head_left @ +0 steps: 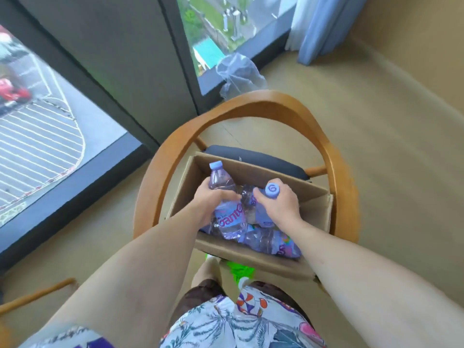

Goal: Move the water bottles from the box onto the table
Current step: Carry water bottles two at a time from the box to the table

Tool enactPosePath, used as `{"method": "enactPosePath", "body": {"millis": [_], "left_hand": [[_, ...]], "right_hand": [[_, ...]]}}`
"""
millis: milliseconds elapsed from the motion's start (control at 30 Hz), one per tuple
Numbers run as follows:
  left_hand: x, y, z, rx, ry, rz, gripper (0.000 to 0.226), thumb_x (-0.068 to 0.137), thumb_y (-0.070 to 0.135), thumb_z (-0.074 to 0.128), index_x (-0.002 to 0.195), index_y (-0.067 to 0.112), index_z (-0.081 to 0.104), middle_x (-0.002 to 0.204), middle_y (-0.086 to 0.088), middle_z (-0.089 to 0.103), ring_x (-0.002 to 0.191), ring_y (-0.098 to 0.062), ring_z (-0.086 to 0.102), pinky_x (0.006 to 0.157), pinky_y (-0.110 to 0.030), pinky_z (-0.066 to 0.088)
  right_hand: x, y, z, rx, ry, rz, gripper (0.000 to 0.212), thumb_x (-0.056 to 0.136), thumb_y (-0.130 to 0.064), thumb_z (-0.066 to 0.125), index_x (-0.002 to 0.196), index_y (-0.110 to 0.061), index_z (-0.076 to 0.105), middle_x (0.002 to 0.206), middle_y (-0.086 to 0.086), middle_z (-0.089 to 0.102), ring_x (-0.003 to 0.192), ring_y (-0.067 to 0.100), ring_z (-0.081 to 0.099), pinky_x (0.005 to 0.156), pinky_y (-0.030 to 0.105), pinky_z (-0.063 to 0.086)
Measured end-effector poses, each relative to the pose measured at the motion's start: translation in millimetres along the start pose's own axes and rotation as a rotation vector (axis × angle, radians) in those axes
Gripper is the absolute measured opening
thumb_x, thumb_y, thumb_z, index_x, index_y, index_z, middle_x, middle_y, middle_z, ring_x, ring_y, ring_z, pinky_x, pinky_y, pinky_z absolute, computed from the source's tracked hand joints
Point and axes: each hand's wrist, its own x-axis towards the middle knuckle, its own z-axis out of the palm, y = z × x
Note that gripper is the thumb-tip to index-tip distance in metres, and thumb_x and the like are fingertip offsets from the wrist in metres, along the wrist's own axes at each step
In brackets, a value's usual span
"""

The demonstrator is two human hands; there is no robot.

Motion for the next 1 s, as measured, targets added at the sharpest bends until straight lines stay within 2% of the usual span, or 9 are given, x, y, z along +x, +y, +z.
{"method": "enactPosePath", "body": {"millis": [100, 233, 300, 400, 533, 633, 800, 900, 1000], "left_hand": [[-36, 16, -13, -0.131, -0.041, 0.074, 0.058, 0.06, 0.013, 0.096, 0.106, 0.014, 0.061, 0.092, -0.015, 0.074, 0.082, -0.035, 0.074, 0.081, -0.059, 0.062], [-82, 34, -45, -0.185, 0.087, 0.171, 0.042, 0.075, 0.015, 0.089, 0.108, 0.018, 0.062, 0.092, -0.011, 0.078, 0.082, -0.031, 0.076, 0.08, -0.05, 0.063], [-106, 40, -70, -0.204, 0.169, 0.22, 0.036, 0.076, 0.007, 0.085, 0.102, 0.016, 0.062, 0.083, -0.01, 0.075, 0.073, -0.027, 0.075, 0.07, -0.042, 0.065], [-149, 39, -115, -0.261, 0.289, 0.306, 0.027, 0.078, -0.006, 0.076, 0.093, 0.012, 0.063, 0.08, -0.012, 0.069, 0.059, -0.02, 0.07, 0.057, -0.031, 0.06], [-222, 14, -179, -0.378, 0.466, 0.373, 0.043, 0.068, 0.012, 0.088, 0.104, 0.013, 0.063, 0.088, -0.013, 0.071, 0.073, -0.027, 0.069, 0.07, -0.036, 0.058], [-285, -26, -226, -0.487, 0.596, 0.467, 0.052, 0.064, 0.032, 0.095, 0.101, 0.015, 0.063, 0.084, -0.012, 0.072, 0.07, -0.025, 0.069, 0.072, -0.038, 0.058], [-403, -128, -287, -0.626, 0.891, 0.546, 0.055, 0.066, 0.044, 0.094, 0.1, 0.013, 0.064, 0.075, -0.007, 0.074, 0.063, -0.021, 0.071, 0.065, -0.034, 0.058], [-479, -205, -307, -0.669, 1.076, 0.531, 0.068, 0.058, 0.051, 0.093, 0.107, 0.01, 0.069, 0.087, -0.013, 0.077, 0.074, -0.025, 0.073, 0.081, -0.042, 0.062], [-553, -287, -319, -0.721, 1.225, 0.507, 0.064, 0.063, 0.044, 0.091, 0.112, 0.009, 0.069, 0.094, -0.012, 0.079, 0.076, -0.026, 0.075, 0.075, -0.04, 0.063]], "right_hand": [[-4, -55, -6, 0.12, 0.025, -0.072, 0.047, 0.085, -0.057, 0.074, 0.071, -0.017, 0.052, 0.074, 0.003, 0.067, 0.082, 0.031, 0.061, 0.075, 0.041, 0.043], [-19, -132, -1, 0.187, -0.006, -0.178, 0.054, 0.088, -0.056, 0.072, 0.066, -0.008, 0.058, 0.057, -0.006, 0.055, 0.058, 0.017, 0.05, 0.06, 0.029, 0.024], [-31, -168, 9, 0.259, -0.057, -0.238, 0.051, 0.088, -0.05, 0.075, 0.063, -0.008, 0.058, 0.054, -0.007, 0.054, 0.055, 0.008, 0.048, 0.059, 0.029, 0.028], [-61, -217, 34, 0.383, -0.204, -0.309, 0.052, 0.085, -0.037, 0.081, 0.053, -0.016, 0.046, 0.049, -0.009, 0.049, 0.053, 0.015, 0.044, 0.057, 0.024, 0.037], [-125, -267, 80, 0.365, -0.411, -0.437, 0.045, 0.078, -0.025, 0.084, 0.048, -0.016, 0.051, 0.044, -0.011, 0.048, 0.048, 0.011, 0.044, 0.049, 0.02, 0.043], [-197, -289, 115, 0.254, -0.557, -0.61, 0.037, 0.07, -0.031, 0.083, 0.047, -0.019, 0.056, 0.044, -0.012, 0.048, 0.048, 0.011, 0.046, 0.051, 0.026, 0.044], [-349, -294, 169, 0.145, -0.768, -0.831, 0.026, 0.06, -0.033, 0.078, 0.053, -0.017, 0.058, 0.043, -0.013, 0.052, 0.047, 0.012, 0.048, 0.057, 0.028, 0.043], [-455, -279, 197, 0.09, -0.895, -0.984, 0.019, 0.056, -0.036, 0.074, 0.052, -0.023, 0.061, 0.043, -0.011, 0.051, 0.049, 0.013, 0.048, 0.057, 0.03, 0.045], [-559, -251, 220, 0.029, -1.024, -1.088, 0.021, 0.058, -0.035, 0.071, 0.057, -0.016, 0.062, 0.046, -0.008, 0.053, 0.052, 0.016, 0.051, 0.058, 0.037, 0.049]]}}
